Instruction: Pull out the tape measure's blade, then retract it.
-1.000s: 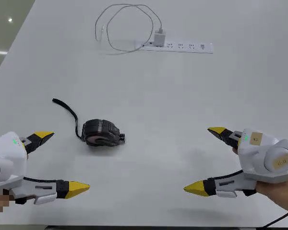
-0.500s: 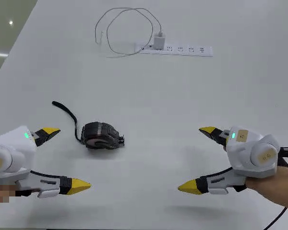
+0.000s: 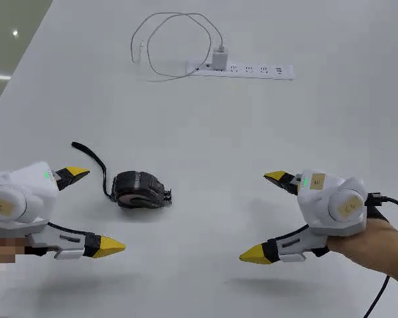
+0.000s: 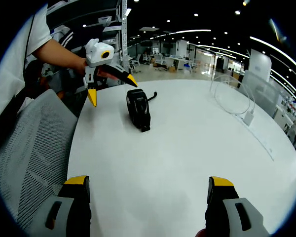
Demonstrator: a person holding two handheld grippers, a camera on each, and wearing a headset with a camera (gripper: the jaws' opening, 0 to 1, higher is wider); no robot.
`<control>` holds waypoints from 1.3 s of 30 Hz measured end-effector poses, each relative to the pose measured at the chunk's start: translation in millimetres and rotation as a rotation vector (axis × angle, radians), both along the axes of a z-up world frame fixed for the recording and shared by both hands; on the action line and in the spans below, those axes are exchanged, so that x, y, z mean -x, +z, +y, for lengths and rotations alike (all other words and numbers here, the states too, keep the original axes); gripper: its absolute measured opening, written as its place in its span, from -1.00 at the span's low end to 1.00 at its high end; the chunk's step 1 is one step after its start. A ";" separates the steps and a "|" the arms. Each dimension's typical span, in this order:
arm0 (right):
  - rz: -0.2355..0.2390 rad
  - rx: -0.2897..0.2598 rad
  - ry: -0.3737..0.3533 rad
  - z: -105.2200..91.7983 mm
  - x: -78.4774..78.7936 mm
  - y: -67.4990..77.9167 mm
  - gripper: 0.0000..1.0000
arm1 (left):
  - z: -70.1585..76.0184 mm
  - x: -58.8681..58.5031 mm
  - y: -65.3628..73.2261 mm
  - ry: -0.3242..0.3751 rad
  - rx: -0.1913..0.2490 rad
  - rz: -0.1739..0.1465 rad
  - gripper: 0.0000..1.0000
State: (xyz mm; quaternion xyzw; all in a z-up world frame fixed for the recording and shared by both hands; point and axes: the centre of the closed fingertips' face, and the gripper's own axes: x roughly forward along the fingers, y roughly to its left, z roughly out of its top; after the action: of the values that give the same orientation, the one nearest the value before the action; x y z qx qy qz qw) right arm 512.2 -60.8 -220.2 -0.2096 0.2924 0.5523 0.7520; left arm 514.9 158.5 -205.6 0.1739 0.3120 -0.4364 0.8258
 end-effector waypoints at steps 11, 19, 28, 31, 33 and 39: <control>-0.018 0.039 0.069 10.6 -8.0 -0.7 0.96 | -5.0 -12.1 -6.3 -0.072 -0.052 0.005 0.83; -0.027 0.056 0.111 18.7 -11.7 -2.2 0.96 | -7.0 -21.2 -7.6 -0.127 -0.093 0.012 0.81; -0.028 0.059 0.132 25.7 -19.0 -2.3 0.96 | -3.3 -25.6 -14.0 -0.154 -0.137 0.033 0.72; -0.027 0.057 0.136 28.1 -21.2 -2.4 0.96 | -2.9 -27.4 -16.1 -0.166 -0.152 0.038 0.63; -0.026 0.059 0.141 29.4 -21.8 -3.2 0.95 | -3.2 -29.0 -17.3 -0.181 -0.166 0.034 0.56; -0.025 0.062 0.141 31.2 -24.5 -6.2 0.93 | -5.5 -32.9 -21.9 -0.209 -0.186 0.063 0.37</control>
State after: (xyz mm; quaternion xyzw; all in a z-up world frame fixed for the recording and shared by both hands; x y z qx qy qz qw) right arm 536.7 -29.7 -226.4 -0.2598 0.2848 0.5917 0.7080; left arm 547.7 153.1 -227.5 0.2673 0.3569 -0.4946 0.7460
